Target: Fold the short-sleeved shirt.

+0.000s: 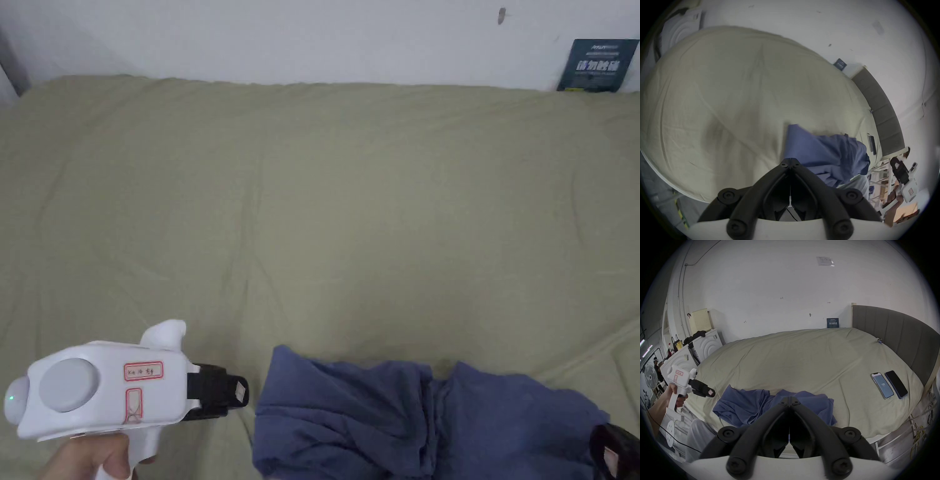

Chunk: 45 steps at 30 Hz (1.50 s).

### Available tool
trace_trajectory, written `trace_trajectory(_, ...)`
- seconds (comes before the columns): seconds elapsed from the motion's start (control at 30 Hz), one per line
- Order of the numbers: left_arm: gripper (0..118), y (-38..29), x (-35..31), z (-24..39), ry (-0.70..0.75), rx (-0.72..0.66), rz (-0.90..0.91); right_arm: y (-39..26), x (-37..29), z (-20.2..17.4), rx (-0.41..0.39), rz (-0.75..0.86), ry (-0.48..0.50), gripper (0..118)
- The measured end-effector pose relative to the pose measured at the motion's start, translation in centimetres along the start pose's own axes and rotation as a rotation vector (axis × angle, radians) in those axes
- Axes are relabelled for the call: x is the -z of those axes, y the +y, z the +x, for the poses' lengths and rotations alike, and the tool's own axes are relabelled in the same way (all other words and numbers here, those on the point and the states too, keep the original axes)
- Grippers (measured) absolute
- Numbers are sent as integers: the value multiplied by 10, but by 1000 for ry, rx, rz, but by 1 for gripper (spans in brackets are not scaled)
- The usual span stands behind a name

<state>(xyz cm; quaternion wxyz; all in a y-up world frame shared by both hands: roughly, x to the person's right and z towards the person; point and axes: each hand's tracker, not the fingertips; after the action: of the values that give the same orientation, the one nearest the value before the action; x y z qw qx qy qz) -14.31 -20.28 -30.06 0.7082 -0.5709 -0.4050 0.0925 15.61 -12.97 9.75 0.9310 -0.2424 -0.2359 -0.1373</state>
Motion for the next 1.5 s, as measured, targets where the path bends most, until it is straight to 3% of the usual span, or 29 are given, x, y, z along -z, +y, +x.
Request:
trace_trajectory(0.03, 22, 1, 6, 1, -79, -26, -9, -1, 1, -1, -2, -6, 1, 1)
trace_trajectory(0.07, 64, 4, 14, -1, -124, -49, -32, -1, 1, -1, -1, -13, 2, 1)
trace_trajectory(0.1, 117, 7, 24, -4, -166, -54, -65, -2, 1, -1, 0, -19, 1, 1)
trace_trajectory(0.13, 118, 8, 37, -6, -168, -49, -113, -2, 1, -1, -1, -23, -2, 1)
trace_trajectory(0.17, 116, 12, 43, -9, -178, -55, -27, -2, 1, -1, -1, -27, -4, 1)
trace_trajectory(0.27, 116, 17, 75, -19, -160, -92, -114, -1, 0, -1, -7, -33, -19, 1)
trace_trajectory(0.47, 115, 13, 96, -13, -499, -246, -184, 2, -1, 6, 17, -36, -34, 1)
trace_trajectory(0.53, 114, 7, 106, -6, -401, -159, -188, 4, -2, 7, 24, -26, -37, 1)
trace_trajectory(0.57, 107, 10, 101, -2, -382, -143, -169, 4, -3, 7, 27, -24, -36, 1)
trace_trajectory(0.6, 62, 12, 94, -2, -334, -145, -156, 5, -5, 7, 30, -21, -34, 1)
trace_trajectory(0.63, 9, 11, 95, -1, -243, -122, -161, 5, -7, 7, 33, -16, -30, 1)
trace_trajectory(0.67, 8, 9, 94, -7, -198, -126, -120, 5, -8, 7, 33, -11, -25, 1)
trace_trajectory(0.8, 9, -2, 60, -4, -255, -142, -113, 8, -12, 6, 18, 2, -18, 1)
trace_trajectory(0.9, 9, 3, 8, -10, -180, -135, -17, 9, -12, 7, 17, 11, 0, 1)
trace_trajectory(1.0, 9, 12, -49, -23, -36, -132, 74, 11, -11, 7, 2, 20, 22, 1)
trace_trajectory(1.13, 9, 16, -95, 8, 228, -41, 116, 10, -8, 6, -2, 24, 50, 1)
trace_trajectory(1.3, 9, 15, -80, 73, 263, 56, 95, 5, -10, 9, 12, 22, 63, 1)
trace_trajectory(1.43, 9, 2, -40, 142, 427, 233, 87, 3, -20, 16, 46, 40, 45, 1)
trace_trajectory(1.5, 9, -1, -16, 164, 409, 251, 68, 1, -23, 22, 57, 45, 37, 1)
